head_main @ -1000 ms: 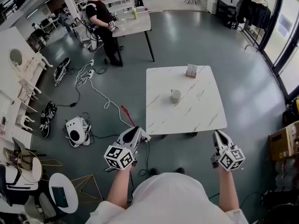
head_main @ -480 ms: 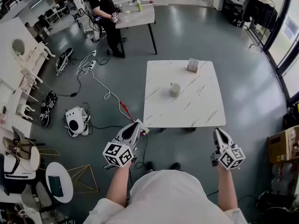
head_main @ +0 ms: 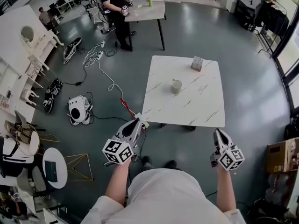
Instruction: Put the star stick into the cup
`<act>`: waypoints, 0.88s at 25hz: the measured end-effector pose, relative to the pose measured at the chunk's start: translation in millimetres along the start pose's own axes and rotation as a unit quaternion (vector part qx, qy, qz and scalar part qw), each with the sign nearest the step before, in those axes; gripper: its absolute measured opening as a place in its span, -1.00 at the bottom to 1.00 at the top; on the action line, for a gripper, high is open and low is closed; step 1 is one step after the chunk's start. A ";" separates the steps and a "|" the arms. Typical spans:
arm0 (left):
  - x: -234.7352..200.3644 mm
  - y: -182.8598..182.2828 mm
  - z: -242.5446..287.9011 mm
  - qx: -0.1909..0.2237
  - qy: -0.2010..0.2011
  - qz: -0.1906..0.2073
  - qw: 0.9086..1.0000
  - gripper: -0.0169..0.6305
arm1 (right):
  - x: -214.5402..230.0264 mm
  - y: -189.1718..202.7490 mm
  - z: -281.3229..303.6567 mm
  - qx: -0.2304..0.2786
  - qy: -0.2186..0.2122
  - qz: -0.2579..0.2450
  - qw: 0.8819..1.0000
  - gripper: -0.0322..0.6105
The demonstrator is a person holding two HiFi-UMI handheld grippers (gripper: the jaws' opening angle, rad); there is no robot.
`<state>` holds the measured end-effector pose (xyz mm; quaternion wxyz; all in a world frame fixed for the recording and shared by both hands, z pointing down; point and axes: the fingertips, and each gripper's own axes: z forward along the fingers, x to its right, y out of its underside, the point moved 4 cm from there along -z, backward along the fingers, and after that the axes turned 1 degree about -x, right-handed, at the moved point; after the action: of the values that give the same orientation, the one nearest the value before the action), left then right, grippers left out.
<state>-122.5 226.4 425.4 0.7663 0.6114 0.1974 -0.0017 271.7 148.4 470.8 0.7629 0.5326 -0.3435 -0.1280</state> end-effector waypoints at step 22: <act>13.6 4.3 63.0 -0.015 0.007 0.001 1.000 -0.87 | 50.8 -2.6 19.5 -0.008 0.003 0.020 1.000 -0.81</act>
<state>-89.9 171.7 436.3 0.7742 0.6000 0.2015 0.0063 296.5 104.7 492.0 0.7705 0.5197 -0.3511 -0.1140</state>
